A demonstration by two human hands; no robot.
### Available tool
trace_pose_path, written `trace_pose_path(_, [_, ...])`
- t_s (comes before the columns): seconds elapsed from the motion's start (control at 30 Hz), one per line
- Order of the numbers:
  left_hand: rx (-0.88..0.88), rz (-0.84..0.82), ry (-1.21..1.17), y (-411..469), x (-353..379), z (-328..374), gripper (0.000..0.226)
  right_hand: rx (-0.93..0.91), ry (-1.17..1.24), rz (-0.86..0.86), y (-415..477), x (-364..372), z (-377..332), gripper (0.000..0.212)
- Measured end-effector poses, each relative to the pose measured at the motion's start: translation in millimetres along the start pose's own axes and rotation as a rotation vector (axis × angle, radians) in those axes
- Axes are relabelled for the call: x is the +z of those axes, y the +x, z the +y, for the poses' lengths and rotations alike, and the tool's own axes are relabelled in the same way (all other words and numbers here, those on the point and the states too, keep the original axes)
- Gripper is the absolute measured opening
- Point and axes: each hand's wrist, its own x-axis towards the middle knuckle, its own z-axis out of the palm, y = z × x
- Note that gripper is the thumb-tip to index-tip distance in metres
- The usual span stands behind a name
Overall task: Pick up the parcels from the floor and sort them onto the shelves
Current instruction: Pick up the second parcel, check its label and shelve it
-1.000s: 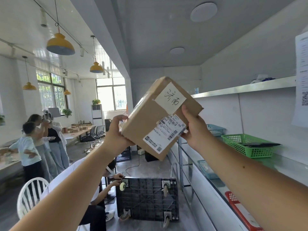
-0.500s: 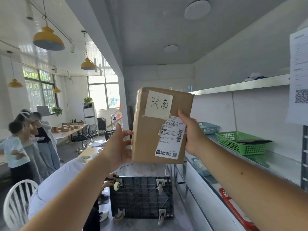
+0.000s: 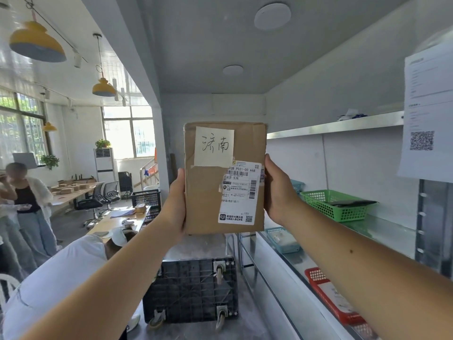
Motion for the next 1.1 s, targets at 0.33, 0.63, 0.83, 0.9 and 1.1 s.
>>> trace_pose_path(0.33, [-0.077, -0.151, -0.112, 2.5, 24.2, -14.0, 0.087, 0.014, -0.096, 0.163, -21.3, -18.0, 1.3, 0.079])
trace_pose_path(0.63, [-0.108, -0.362, -0.119, 12.0, 82.7, -43.5, 0.086, 0.021, -0.175, 0.342, -68.6, -67.6, -18.5, 0.075])
trace_pose_path(0.83, [-0.113, -0.504, -0.17, -17.0, 145.8, -62.9, 0.078, 0.039, -0.133, 0.447, -121.9, -110.7, -48.7, 0.064])
trace_pose_path(0.9, [-0.142, -0.55, -0.187, -29.8, 166.6, -65.7, 0.076, 0.013, -0.096, 0.528, -143.0, -123.6, -56.5, 0.064])
trace_pose_path(1.1, [-0.158, -0.684, -0.182, -80.4, 234.4, -64.8, 0.093, -0.039, -0.044, 0.673, -214.8, -167.5, -89.4, 0.072])
